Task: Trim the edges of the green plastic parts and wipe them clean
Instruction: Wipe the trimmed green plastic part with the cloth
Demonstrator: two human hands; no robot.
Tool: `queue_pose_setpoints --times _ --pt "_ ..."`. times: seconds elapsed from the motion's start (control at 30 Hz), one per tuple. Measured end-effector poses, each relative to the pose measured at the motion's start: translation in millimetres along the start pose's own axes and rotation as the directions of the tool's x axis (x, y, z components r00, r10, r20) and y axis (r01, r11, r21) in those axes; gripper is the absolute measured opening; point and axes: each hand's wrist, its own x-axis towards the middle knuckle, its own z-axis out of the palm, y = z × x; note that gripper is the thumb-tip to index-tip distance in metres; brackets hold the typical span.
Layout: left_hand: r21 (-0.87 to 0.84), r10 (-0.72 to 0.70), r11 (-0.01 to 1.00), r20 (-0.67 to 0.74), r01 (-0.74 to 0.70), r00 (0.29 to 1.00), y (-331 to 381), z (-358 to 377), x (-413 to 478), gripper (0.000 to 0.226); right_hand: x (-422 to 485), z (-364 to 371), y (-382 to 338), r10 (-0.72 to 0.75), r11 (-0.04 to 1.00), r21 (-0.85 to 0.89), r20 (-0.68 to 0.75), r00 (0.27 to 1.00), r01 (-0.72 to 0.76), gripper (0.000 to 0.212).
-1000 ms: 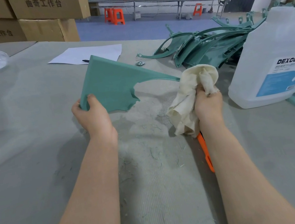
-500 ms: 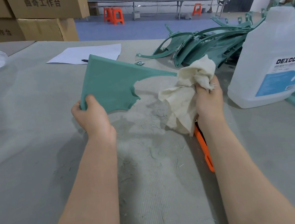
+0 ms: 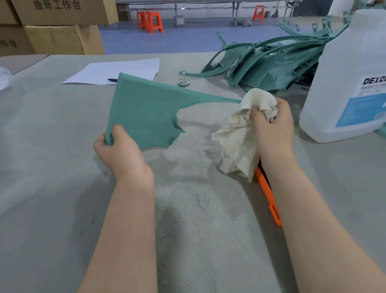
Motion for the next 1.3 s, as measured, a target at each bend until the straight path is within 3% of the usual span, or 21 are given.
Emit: queue_pose_setpoints --times 0.07,0.2,0.27,0.43,0.6,0.67,0.73,0.83,0.93,1.03,1.17,1.23,1.3 --pt "0.012 0.007 1.000 0.001 -0.007 1.000 0.0 0.1 0.2 0.010 1.6 0.4 -0.7 0.017 1.000 -0.005 -0.054 0.998 -0.017 0.008" --pt "0.001 -0.006 1.000 0.006 0.006 1.000 1.5 0.2 -2.3 0.010 5.5 -3.2 -1.6 0.089 0.996 -0.008 -0.135 0.987 -0.091 0.031" --pt "-0.001 0.011 1.000 0.033 -0.011 0.999 2.7 0.5 -3.2 0.010 4.5 -5.4 -2.7 0.143 0.989 0.069 -0.151 0.978 -0.134 0.036" --pt "-0.002 0.071 0.997 0.073 -0.071 0.995 6.4 1.6 -8.7 0.010 2.9 -5.6 -4.3 0.159 0.980 0.134 -0.078 0.984 -0.148 0.015" --pt "0.104 0.085 0.990 0.046 -0.090 0.995 8.8 -0.5 -12.3 0.010 6.8 -5.9 -0.4 0.082 0.997 0.018 -0.114 0.990 -0.081 0.016" --pt "0.328 0.188 0.921 0.101 -0.211 0.977 9.6 -1.6 -13.8 0.019 9.4 -9.5 -0.3 0.108 0.994 0.040 -0.194 0.975 -0.103 0.024" --pt "0.568 0.320 0.735 0.190 -0.370 0.928 12.0 -3.1 -18.1 0.030 11.7 -15.3 -0.3 0.190 0.977 0.148 -0.271 0.944 -0.154 0.028" --pt "0.683 0.410 0.510 0.341 -0.522 0.846 18.2 -3.8 -27.2 0.045 13.2 -23.7 -0.4 0.326 0.911 0.355 -0.315 0.891 -0.208 0.028" --pt "0.690 0.352 0.456 0.440 -0.562 0.826 19.4 -4.6 -30.6 0.053 15.2 -28.5 -2.3 0.394 0.831 0.522 -0.308 0.866 -0.193 0.025" --pt "0.734 0.180 0.424 0.506 -0.531 0.844 21.7 -4.8 -27.8 0.054 18.0 -31.3 -3.6 0.386 0.822 0.548 -0.333 0.860 -0.157 0.022" --pt "0.684 -0.054 0.585 0.570 -0.436 0.820 22.4 -6.5 -21.6 0.043 20.7 -33.9 -1.1 0.358 0.835 0.537 -0.362 0.861 -0.121 0.020" --pt "0.617 -0.220 0.724 0.631 -0.309 0.744 23.9 -9.0 -23.7 0.030 20.8 -34.6 0.8 0.351 0.845 0.520 -0.365 0.862 -0.124 0.019" --pt "0.579 -0.351 0.795 0.683 -0.181 0.640 25.8 -11.3 -25.5 0.019 20.8 -34.7 2.5 0.352 0.849 0.511 -0.363 0.863 -0.132 0.018"
